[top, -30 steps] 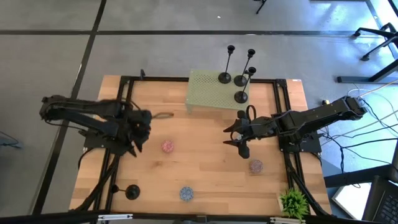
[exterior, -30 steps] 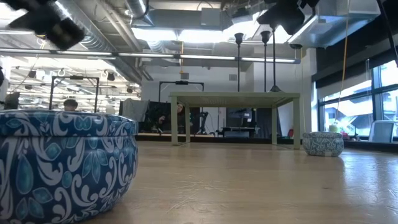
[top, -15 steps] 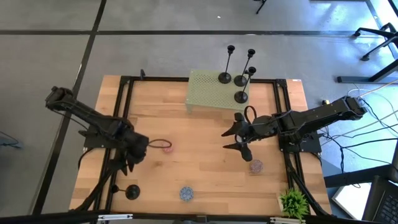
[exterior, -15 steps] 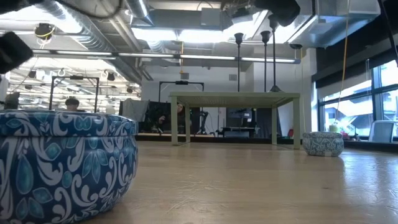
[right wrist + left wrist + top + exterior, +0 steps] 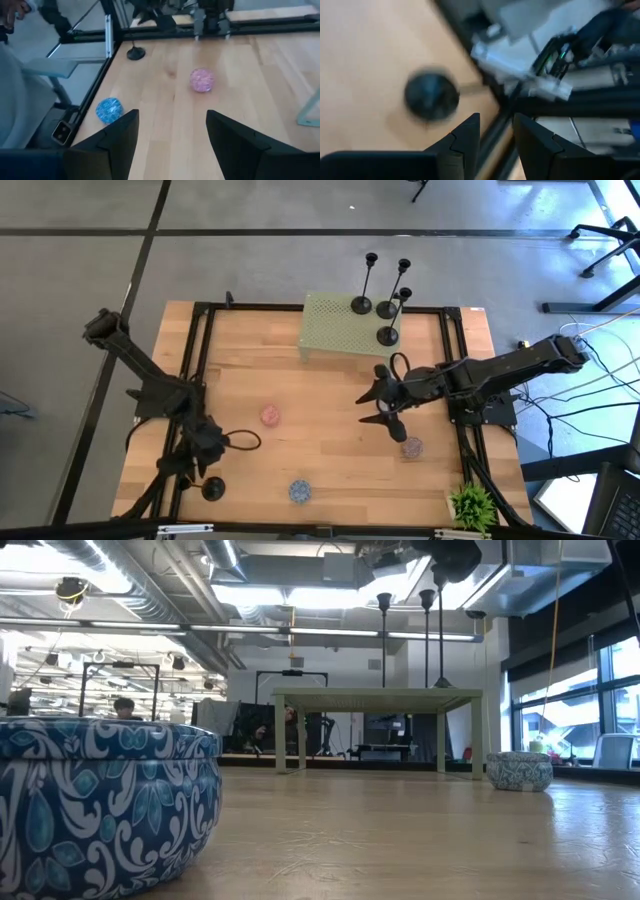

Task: Pick & Place candle stick holders
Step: Put the black candle holder on the shelf aligned with the other black candle holder

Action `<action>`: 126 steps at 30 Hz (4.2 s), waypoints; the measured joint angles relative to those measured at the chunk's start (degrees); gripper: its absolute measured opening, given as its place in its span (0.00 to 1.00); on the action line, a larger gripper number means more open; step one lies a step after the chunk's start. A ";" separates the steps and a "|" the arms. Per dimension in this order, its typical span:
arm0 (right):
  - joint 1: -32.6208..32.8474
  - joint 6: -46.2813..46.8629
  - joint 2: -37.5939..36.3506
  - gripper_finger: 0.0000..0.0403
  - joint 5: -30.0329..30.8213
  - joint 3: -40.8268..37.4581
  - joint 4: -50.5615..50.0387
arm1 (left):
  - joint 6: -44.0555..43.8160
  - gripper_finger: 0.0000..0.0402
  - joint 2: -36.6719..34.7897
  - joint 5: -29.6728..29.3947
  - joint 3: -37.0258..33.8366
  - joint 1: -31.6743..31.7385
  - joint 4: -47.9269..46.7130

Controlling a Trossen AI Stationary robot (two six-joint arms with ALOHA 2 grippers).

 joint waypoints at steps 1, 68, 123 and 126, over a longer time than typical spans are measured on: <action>0.00 0.00 0.31 0.59 -0.64 0.00 0.03 | -0.07 0.28 -0.02 -1.49 -0.49 -0.54 2.86; 0.00 -9.66 3.34 0.59 -3.72 0.00 6.41 | 18.74 0.03 3.37 -15.11 -0.65 -8.73 15.50; -0.11 1.62 -0.55 0.59 5.82 0.02 -10.96 | 22.30 0.04 43.17 -17.78 49.69 65.48 34.26; -0.13 5.66 -3.27 0.59 5.83 1.01 -17.21 | 22.28 0.04 45.04 -17.57 50.96 67.24 33.12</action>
